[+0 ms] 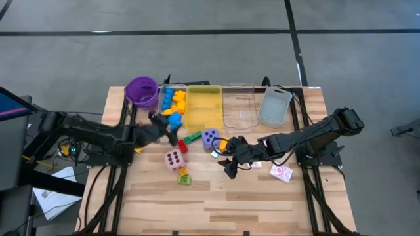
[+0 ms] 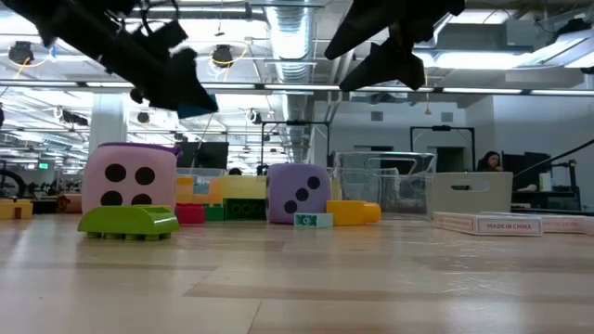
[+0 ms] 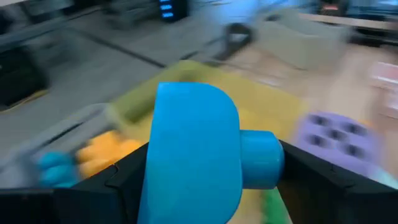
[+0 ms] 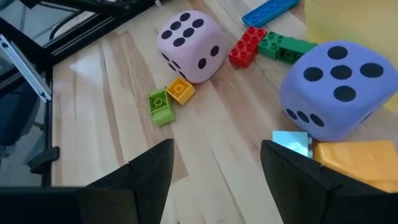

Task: Pick & Place Toys
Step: Put the bottom blue stud game piece into the left transparent bin, then put the right yellow stud game piece into the left transparent bin

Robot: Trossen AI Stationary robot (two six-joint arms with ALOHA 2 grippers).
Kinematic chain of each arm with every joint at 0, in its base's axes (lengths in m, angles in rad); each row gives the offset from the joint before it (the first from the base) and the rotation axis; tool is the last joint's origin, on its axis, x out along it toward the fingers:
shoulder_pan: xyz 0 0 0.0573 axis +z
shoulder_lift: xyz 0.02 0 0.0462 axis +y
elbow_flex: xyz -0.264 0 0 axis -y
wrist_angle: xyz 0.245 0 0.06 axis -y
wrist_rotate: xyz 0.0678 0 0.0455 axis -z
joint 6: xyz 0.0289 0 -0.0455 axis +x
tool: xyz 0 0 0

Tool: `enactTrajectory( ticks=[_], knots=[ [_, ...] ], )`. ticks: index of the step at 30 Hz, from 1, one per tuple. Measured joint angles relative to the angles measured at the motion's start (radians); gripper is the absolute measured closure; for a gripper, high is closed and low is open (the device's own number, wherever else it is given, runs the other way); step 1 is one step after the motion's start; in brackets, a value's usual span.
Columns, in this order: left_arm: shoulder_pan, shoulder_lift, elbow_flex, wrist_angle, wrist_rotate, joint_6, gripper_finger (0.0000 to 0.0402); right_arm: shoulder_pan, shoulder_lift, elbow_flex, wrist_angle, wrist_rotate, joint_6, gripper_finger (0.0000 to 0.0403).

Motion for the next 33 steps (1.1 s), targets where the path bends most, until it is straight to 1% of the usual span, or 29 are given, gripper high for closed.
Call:
enactTrajectory(
  ticks=[4, 6, 8, 12, 15, 18, 22, 25, 29, 31, 33],
  knots=[
    [0.161, 0.0, 0.0, 0.001, 0.003, -0.005, 0.0135, -0.001, 0.0, 0.0, 0.0, 0.0, -0.032, 0.0168],
    [0.243, 0.0, 0.0, 0.002, 0.033, -0.006, 0.0135, -0.007, 0.0, 0.0, 0.0, 0.0, -0.033, 0.0168],
    [0.327, 0.0, 0.0, 0.01, 0.099, -0.006, 0.0133, -0.014, 0.0, 0.0, 0.0, 0.0, -0.034, 0.0168],
    [0.472, 0.013, 0.0, 0.025, 0.286, -0.007, 0.0128, -0.036, 0.0, 0.0, 0.002, -0.001, -0.034, 0.0168],
    [0.543, 0.034, 0.0, 0.032, 0.366, -0.006, 0.0124, -0.049, 0.0, 0.0, 0.022, -0.002, -0.033, 0.0168],
    [0.582, 0.063, 0.0, 0.036, 0.421, -0.007, 0.0117, -0.054, 0.0, 0.0, 0.056, -0.004, -0.031, 0.0168],
    [0.6, 0.1, 0.0, 0.087, 0.504, -0.048, 0.0102, -0.054, 0.0, 0.0, 0.107, -0.005, -0.007, 0.0168],
    [0.599, 0.116, 0.0, 0.129, 0.529, -0.065, 0.0089, -0.051, 0.0, 0.0, 0.13, -0.004, 0.028, 0.0168],
    [0.599, 0.122, 0.0, 0.155, 0.53, -0.068, 0.0071, -0.048, 0.0, 0.0, 0.124, -0.005, 0.076, 0.0168],
    [0.596, 0.119, 0.0, 0.168, 0.539, -0.106, 0.0063, -0.045, 0.0, 0.0, 0.123, -0.004, 0.091, 0.0168],
    [0.593, 0.119, 0.0, 0.183, 0.58, -0.19, 0.0057, -0.041, 0.0, 0.0, 0.123, -0.005, 0.091, 0.0168]
  ],
)
